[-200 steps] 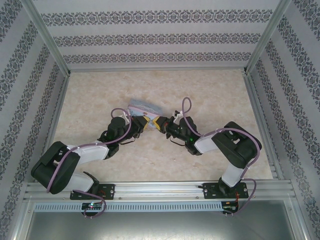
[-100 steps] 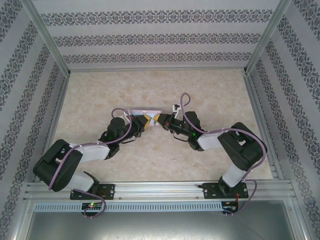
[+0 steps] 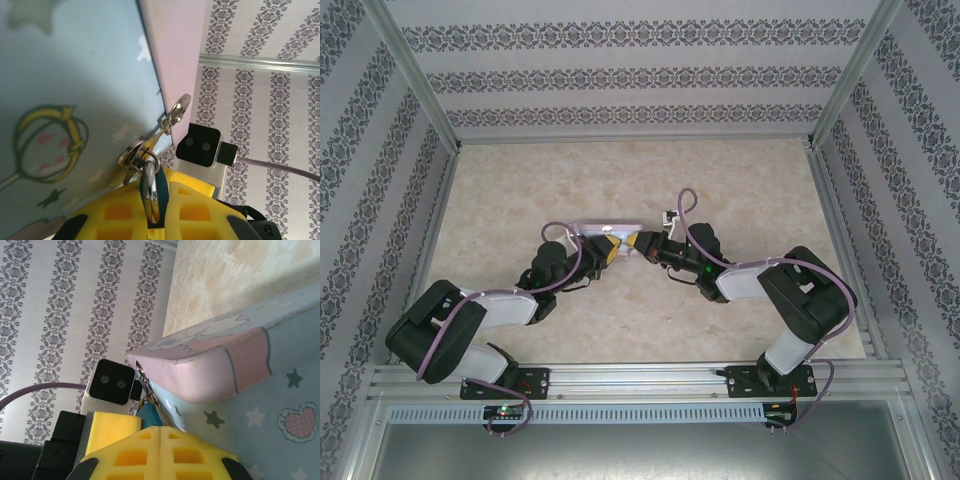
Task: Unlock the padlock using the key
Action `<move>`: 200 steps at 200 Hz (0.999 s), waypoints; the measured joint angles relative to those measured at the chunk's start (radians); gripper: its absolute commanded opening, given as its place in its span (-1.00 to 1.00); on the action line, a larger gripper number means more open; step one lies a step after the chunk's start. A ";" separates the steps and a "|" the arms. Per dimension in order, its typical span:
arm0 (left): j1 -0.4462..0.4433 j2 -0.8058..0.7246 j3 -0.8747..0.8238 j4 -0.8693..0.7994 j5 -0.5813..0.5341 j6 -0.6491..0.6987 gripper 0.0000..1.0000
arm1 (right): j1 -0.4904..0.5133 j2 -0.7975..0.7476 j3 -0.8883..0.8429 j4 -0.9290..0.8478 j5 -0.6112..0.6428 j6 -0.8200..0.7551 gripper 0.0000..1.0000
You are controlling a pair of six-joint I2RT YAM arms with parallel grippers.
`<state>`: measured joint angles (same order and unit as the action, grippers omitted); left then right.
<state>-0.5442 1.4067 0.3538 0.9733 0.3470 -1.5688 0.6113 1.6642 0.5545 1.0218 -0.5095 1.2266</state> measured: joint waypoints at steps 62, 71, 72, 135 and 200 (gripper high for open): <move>-0.012 -0.016 -0.019 -0.002 -0.012 -0.008 -1.00 | 0.000 0.030 -0.041 0.103 -0.024 0.034 -1.00; -0.012 -0.016 -0.021 -0.006 -0.011 -0.011 -1.00 | 0.000 0.037 -0.045 0.118 -0.027 0.039 -1.00; -0.012 -0.016 -0.021 -0.006 -0.011 -0.011 -1.00 | 0.000 0.037 -0.045 0.119 -0.028 0.040 -1.00; -0.019 -0.033 -0.039 -0.035 -0.016 -0.010 -1.00 | 0.002 0.058 -0.061 0.150 -0.045 0.095 -1.00; -0.019 -0.037 -0.042 -0.048 -0.040 -0.006 -1.00 | 0.009 0.111 -0.059 0.177 -0.057 0.180 -1.00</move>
<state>-0.5636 1.3693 0.3119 0.9249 0.3073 -1.5753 0.6201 1.7756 0.4957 1.1984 -0.5667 1.4063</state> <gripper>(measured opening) 0.095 0.064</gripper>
